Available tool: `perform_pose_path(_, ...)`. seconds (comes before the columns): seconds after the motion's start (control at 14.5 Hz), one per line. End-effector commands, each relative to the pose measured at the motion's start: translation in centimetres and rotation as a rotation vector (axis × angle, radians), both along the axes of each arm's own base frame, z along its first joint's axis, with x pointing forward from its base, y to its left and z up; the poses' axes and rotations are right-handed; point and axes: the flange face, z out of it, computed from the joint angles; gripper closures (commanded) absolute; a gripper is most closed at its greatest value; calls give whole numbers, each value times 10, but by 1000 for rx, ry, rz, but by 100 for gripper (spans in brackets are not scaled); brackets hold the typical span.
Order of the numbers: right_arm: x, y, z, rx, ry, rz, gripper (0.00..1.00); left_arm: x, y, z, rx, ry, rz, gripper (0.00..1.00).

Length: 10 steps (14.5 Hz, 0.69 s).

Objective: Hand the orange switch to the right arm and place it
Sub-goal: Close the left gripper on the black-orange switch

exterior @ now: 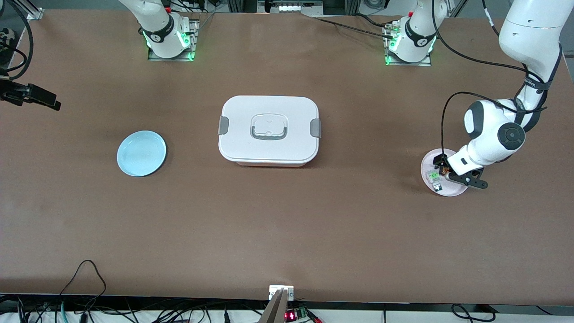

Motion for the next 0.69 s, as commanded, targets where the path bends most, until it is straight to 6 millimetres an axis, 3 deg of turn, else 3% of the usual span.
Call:
perform_pose_path(0.0,3,1,4,3,-8,-7,0,3,1,-5,-13,-7,-4,29)
perform_pose_path(0.07,3,2,3,3,-7,-5,0,3,1,-4,-12,-5,-8,50)
perform_pose_path(0.14,5,1,0,3,-1,-7,0,2,2,-5,-14,-3,-33,80)
perform_pose_path(0.21,6,2,-3,5,4,-7,0,3,3,-4,-15,-3,-70,96)
perform_pose_path(0.41,6,2,-4,6,4,-7,0,10,6,8,-12,-21,-114,100)
perform_pose_path(0.62,7,0,-3,11,-7,4,0,13,8,42,-2,-31,-113,100)
